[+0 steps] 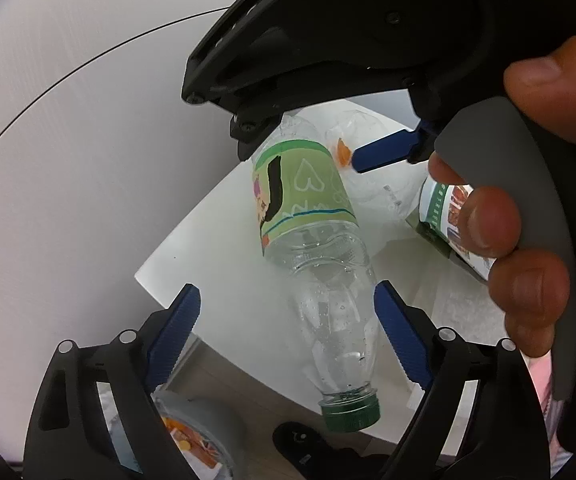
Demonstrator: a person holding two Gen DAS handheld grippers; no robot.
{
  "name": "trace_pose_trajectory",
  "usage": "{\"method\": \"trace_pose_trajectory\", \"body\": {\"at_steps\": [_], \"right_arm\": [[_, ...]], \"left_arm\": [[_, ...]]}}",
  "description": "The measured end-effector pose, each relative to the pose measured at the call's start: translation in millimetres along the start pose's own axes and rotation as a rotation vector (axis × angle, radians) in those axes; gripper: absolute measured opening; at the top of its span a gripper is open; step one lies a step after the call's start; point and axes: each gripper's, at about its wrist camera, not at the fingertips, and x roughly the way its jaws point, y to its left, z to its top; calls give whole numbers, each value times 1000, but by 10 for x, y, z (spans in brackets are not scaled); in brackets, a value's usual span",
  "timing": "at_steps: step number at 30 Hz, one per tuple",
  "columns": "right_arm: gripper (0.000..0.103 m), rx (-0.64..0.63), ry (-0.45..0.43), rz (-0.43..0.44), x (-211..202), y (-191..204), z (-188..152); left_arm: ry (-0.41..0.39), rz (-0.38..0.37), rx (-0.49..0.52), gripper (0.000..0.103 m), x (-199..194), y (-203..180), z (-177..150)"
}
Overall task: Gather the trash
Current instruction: 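Reach the left tool toward the green-labelled plastic bottle on the cabinet, then close the left tool on the bottle and lift it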
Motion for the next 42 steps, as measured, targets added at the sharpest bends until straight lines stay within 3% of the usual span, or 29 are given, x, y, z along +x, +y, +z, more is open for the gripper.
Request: {"method": "trace_pose_trajectory", "body": {"at_steps": [5,11,13,24,33,42], "right_arm": [[67,-6,17,-6,52,46,-22],[67,5,35,5,197,108,-27],[67,8,41,14,180,-60,-13],[60,25,28,32,277,-190,60],[60,18,-16,56,-98,-311,-153],[60,-9,-99,69,-609,-268,-371]], "left_arm": [[11,-6,16,70,34,-38,17],[40,-53,6,62,129,4,-22],[41,-60,24,61,133,12,-42],[24,-63,54,60,156,49,-147],[-7,-61,58,60,-38,37,-376],[-88,-46,80,59,-398,-63,-535]]}}
